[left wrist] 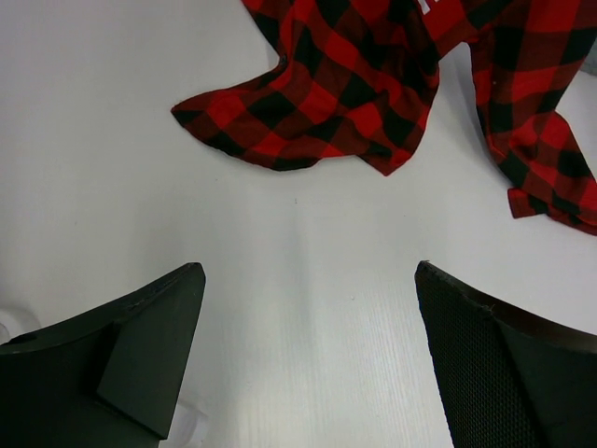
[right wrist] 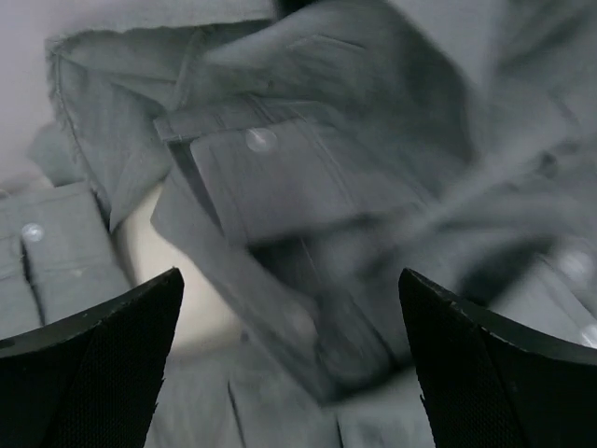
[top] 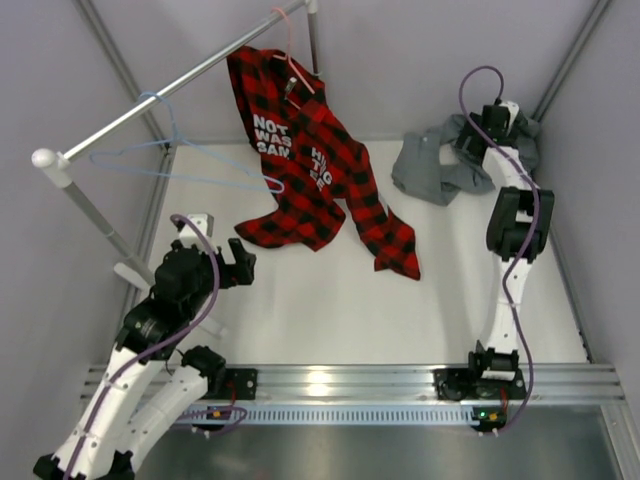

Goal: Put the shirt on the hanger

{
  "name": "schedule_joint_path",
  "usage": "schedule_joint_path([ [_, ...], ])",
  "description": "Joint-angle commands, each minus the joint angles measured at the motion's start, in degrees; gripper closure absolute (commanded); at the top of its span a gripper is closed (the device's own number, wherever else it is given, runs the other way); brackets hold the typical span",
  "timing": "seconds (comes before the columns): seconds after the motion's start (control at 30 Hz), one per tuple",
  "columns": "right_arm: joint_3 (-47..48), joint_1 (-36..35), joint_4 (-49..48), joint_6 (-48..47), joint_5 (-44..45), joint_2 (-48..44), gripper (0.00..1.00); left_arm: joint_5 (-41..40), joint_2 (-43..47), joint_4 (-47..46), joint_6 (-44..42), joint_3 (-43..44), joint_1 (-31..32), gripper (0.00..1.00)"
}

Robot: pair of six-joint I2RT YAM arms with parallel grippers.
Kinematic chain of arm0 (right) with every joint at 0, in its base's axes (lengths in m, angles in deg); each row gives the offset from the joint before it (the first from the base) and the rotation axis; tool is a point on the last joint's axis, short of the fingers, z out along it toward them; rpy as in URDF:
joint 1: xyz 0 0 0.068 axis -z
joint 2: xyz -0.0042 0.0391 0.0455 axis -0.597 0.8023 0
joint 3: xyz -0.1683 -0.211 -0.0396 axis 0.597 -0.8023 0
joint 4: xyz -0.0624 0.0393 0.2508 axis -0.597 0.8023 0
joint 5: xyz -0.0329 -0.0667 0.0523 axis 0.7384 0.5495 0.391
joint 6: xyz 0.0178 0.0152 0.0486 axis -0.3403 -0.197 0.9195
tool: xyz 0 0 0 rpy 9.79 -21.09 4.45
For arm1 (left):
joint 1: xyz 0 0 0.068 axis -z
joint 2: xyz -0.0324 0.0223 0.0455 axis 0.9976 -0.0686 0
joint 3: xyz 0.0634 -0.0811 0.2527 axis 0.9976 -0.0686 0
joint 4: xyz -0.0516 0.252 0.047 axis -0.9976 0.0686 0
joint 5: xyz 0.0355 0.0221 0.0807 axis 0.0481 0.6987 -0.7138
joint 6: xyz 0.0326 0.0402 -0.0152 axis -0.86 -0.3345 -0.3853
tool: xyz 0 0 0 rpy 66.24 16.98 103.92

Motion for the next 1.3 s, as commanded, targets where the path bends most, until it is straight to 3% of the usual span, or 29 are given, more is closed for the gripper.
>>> schedule_joint_path([
  [0.0,14.0,1.4,1.8,-4.5,-7.5,8.6,0.06,3.8,-1.4,-4.2,-0.9,-0.1,-0.3,0.02],
  [0.03,17.1,1.6,3.0,-4.6,-7.9,10.7,0.07,4.2,-1.8,-4.3,-0.9,0.0,-0.4,0.02],
  [0.1,20.8,1.7,3.8,-5.9,-8.0,14.1,0.32,6.0,-3.0,-4.6,-1.2,0.2,-0.7,0.02],
  [0.17,19.8,1.6,1.5,-5.9,-7.5,13.2,0.65,8.2,-3.8,-4.8,-1.3,0.3,-1.5,0.02],
  [0.2,16.3,1.5,0.2,-5.9,-6.8,11.9,0.97,9.0,-4.3,-4.8,-1.4,0.3,-1.8,0.02],
  [0.23,13.4,1.3,-3.9,-5.9,-6.5,10.2,1.00,9.6,-4.6,-5.0,-1.5,0.3,-2.3,0.02],
  [0.43,-15.8,-0.8,-12.7,0.4,-2.9,-15.5,1.00,11.1,-3.8,-5.2,-1.6,0.2,-3.0,0.02],
  [0.5,-28.9,-1.5,-15.5,3.2,-1.3,-29.3,1.00,11.0,-3.4,-5.3,-1.6,0.1,-3.3,0.02],
  [0.67,-45.9,-4.5,-10.6,5.7,0.7,-59.2,1.00,11.0,-1.6,-5.6,-1.4,-0.3,-3.3,0.04],
  [0.87,-43.3,-7.2,9.6,0.5,-8.8,-83.1,1.00,8.6,1.7,-5.8,-1.1,0.0,-3.4,0.05],
  [0.93,-42.0,-7.2,13.1,-3.6,-17.1,-89.5,1.00,7.9,3.0,-5.6,-0.8,0.4,-3.3,0.05],
  [1.03,-37.2,-11.0,18.6,-6.7,-26.7,-94.8,1.00,9.8,4.7,-3.9,2.3,2.6,-3.3,0.05],
  [1.17,-30.1,-11.3,22.1,-4.8,-53.6,-96.4,1.00,20.0,4.1,-4.3,6.1,8.2,-3.4,0.03],
  [1.27,-25.4,-11.3,22.1,-0.2,-60.9,-95.4,1.00,22.9,1.4,-4.4,5.7,13.2,-3.3,0.02],
])
